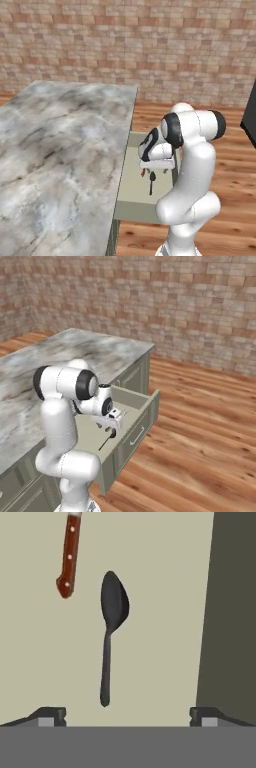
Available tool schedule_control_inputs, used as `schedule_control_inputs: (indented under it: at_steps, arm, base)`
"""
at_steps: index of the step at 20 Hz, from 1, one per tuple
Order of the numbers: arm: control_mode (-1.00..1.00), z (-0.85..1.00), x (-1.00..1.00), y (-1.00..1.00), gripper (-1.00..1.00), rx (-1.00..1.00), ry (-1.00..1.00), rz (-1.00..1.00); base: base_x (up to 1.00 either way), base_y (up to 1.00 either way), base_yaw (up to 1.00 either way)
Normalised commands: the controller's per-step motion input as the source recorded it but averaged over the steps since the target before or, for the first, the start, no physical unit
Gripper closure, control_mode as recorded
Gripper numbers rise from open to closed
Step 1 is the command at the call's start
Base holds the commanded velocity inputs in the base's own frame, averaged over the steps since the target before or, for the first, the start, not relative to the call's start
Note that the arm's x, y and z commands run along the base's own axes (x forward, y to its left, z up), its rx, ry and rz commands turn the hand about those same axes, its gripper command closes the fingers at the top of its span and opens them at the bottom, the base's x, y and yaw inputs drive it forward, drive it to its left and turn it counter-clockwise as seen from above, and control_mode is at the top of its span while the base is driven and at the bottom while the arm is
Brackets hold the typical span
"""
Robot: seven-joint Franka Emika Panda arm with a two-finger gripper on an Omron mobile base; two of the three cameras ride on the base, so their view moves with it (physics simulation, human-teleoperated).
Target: Pick up the metallic utensils from the counter and place them in the open drawer. Make sure not to pick up any wooden utensils.
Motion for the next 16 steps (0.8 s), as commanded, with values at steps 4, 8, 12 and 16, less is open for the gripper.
schedule_control_inputs:
  at_steps: [4,8,12,16]
  arm:
    - [-1.00,0.98,-0.27,0.00,-1.00,0.00,0.00,0.00]
    - [-1.00,1.00,-0.25,0.00,-1.00,0.02,0.00,-0.02]
    - [-1.00,1.00,-0.15,-0.12,-1.00,0.05,0.02,-0.03]
    - [-1.00,0.71,-0.48,-0.40,-1.00,0.01,0.01,-0.08]
  base:
    - [0.00,0.00,0.00]
    - [0.00,0.00,0.00]
    - [0.00,0.00,0.00]
    - [0.00,0.00,0.00]
